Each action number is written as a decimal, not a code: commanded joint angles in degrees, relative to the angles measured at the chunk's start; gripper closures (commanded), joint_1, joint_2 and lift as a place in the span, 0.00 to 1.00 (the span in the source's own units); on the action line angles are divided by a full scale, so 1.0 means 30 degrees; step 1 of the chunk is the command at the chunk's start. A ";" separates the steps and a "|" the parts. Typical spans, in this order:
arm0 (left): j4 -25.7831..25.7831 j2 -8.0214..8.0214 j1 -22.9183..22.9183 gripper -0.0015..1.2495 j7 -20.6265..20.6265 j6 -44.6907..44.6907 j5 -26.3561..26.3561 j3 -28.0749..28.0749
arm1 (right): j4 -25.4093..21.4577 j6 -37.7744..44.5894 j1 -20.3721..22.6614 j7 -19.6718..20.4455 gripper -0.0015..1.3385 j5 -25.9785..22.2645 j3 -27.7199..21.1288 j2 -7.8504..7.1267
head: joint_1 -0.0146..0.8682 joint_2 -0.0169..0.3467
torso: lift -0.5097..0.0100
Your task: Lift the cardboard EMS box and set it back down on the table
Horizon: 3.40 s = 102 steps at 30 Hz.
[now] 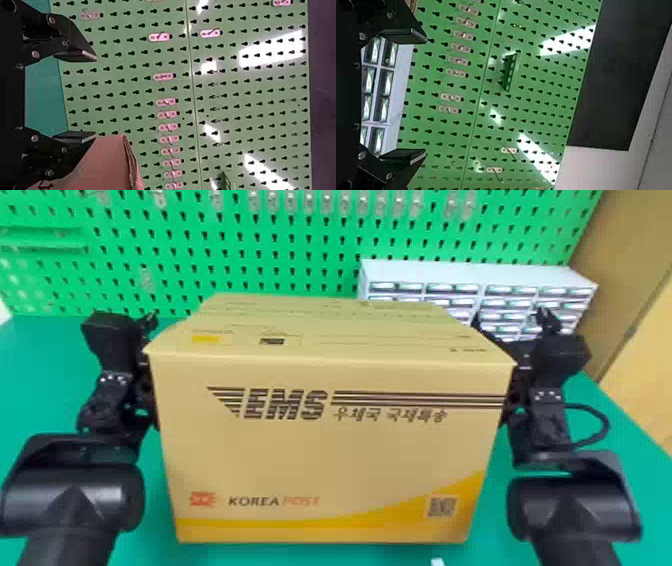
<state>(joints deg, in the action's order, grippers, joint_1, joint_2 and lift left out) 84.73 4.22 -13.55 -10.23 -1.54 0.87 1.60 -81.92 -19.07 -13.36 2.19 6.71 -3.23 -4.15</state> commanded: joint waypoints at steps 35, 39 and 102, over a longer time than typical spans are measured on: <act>-0.0178 0.0000 0.0501 0.44 -0.0076 0.0132 0.0148 0.0053 | 0.0119 0.0440 0.0410 0.0001 0.21 0.0076 0.0316 -0.0023 | 0.78 0.01 | 0.81; -0.0266 0.0000 0.0765 0.44 -0.0076 0.0132 0.0236 0.0171 | 0.0295 0.0528 0.0585 0.0001 0.21 0.0076 0.0346 -0.0023 | 0.78 0.01 | 0.81; -0.1672 0.0000 0.1849 0.45 0.0950 -0.0307 0.0178 0.3247 | -0.0262 0.1231 0.3515 0.0001 0.21 0.0135 -0.3375 0.0738 | 0.78 0.01 | 0.81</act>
<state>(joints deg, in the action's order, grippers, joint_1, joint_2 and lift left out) 79.64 4.22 -8.46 -7.37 -2.53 1.18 9.37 -81.24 -16.82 -3.61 2.20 7.20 -12.43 -1.89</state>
